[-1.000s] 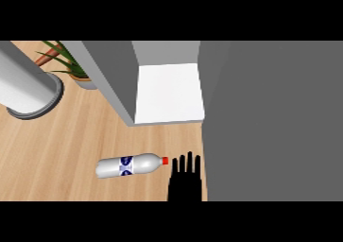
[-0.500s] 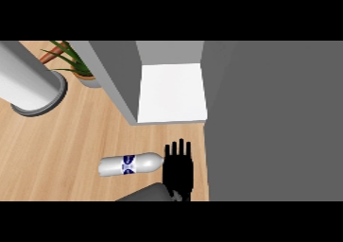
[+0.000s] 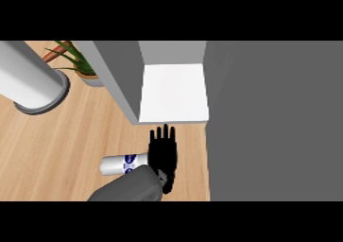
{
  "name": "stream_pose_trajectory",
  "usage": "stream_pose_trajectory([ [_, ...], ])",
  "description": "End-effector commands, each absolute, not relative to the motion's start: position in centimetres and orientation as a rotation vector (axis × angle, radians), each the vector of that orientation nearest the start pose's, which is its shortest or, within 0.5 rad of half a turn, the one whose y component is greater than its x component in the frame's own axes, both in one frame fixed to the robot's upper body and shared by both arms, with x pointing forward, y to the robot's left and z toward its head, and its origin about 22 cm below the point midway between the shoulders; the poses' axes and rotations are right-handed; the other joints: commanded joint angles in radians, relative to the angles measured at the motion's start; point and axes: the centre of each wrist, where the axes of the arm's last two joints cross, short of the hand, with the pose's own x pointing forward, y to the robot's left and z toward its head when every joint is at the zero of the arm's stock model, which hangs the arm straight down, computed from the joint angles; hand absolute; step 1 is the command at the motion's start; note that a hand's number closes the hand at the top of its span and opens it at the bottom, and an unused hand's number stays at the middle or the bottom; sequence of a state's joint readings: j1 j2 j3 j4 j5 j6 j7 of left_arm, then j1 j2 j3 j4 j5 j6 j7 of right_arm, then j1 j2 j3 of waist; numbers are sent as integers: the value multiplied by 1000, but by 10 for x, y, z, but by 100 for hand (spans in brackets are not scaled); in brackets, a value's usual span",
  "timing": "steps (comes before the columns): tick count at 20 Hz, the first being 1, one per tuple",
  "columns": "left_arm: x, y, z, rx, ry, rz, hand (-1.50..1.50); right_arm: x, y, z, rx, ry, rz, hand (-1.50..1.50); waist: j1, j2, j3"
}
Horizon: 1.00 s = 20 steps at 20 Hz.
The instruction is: Pick up the bottled water, place it into the cabinet and close the cabinet
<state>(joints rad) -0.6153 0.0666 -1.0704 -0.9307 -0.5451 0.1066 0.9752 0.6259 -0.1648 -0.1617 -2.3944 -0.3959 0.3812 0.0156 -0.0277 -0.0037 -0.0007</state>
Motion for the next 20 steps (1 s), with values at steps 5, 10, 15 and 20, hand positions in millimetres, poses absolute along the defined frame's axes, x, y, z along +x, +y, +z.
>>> stream_pose_trajectory([
  [5,277,77,-56,921,-718,-1316,-150,52,-286,157,268,-1919,110,-150,4,-2,0],
  [10,277,110,-63,945,-722,-1313,-150,49,-292,153,292,-1913,108,-150,8,-1,0],
  [15,285,124,-47,934,-775,-1277,-150,37,-290,156,252,-1898,115,-150,4,-6,0],
  [20,286,142,-53,850,-766,-1184,-150,39,-291,151,258,-1899,119,-150,5,-1,-1],
])
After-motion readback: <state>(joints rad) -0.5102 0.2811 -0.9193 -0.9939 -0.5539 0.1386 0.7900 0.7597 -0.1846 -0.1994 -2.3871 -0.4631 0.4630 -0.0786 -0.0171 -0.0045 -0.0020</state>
